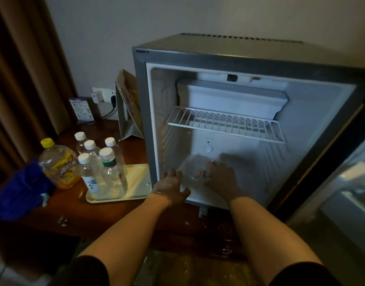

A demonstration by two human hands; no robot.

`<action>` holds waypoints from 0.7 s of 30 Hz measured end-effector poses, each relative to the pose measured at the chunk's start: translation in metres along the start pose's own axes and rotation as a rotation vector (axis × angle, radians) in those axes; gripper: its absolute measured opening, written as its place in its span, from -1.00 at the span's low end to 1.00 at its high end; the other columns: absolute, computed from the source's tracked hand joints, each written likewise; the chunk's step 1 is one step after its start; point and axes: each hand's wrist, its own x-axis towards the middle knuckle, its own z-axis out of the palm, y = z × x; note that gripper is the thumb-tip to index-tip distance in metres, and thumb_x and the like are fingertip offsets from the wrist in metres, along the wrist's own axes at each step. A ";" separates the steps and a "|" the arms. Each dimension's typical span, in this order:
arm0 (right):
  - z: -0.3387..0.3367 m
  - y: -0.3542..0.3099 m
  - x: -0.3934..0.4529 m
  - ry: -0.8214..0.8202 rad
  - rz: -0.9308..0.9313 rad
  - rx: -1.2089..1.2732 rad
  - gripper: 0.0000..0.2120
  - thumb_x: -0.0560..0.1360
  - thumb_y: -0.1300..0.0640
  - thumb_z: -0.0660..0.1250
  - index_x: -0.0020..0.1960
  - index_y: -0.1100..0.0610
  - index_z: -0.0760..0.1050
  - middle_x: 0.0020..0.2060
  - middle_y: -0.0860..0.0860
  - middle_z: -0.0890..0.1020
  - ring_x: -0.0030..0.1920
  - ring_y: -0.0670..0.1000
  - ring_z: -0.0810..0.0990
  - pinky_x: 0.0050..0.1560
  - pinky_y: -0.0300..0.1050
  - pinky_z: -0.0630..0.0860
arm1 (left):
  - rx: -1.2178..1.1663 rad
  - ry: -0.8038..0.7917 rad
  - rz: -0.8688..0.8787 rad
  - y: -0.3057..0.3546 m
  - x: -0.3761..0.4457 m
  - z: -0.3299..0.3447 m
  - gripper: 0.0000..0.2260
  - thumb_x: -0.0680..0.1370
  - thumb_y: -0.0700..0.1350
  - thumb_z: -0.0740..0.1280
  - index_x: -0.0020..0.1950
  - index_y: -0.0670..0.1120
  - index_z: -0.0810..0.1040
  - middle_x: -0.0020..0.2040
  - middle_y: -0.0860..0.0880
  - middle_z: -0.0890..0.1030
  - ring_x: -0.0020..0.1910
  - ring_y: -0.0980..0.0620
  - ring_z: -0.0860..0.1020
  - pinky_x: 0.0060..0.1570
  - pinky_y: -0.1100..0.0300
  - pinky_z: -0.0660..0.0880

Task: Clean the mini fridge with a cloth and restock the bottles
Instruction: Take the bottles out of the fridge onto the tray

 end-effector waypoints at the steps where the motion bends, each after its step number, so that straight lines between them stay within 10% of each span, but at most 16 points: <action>1: 0.000 -0.001 -0.007 -0.025 -0.012 -0.018 -0.39 0.49 -0.07 0.39 0.46 0.02 0.27 0.36 0.05 0.42 0.36 0.16 0.37 0.27 0.10 0.33 | 0.005 -0.025 -0.016 0.001 -0.005 -0.002 -0.44 0.56 0.20 0.25 0.46 -0.06 0.28 0.40 -0.09 0.29 0.37 -0.17 0.34 0.24 -0.10 0.47; 21: -0.079 -0.050 -0.099 -0.176 -0.108 -0.040 -0.42 0.52 -0.03 0.39 0.45 0.01 0.25 0.41 0.12 0.28 0.39 0.23 0.25 0.34 0.14 0.28 | 0.070 -0.104 -0.228 -0.017 -0.116 -0.073 -0.44 0.54 0.21 0.24 0.45 -0.04 0.29 0.40 -0.11 0.31 0.32 -0.12 0.38 0.24 -0.04 0.49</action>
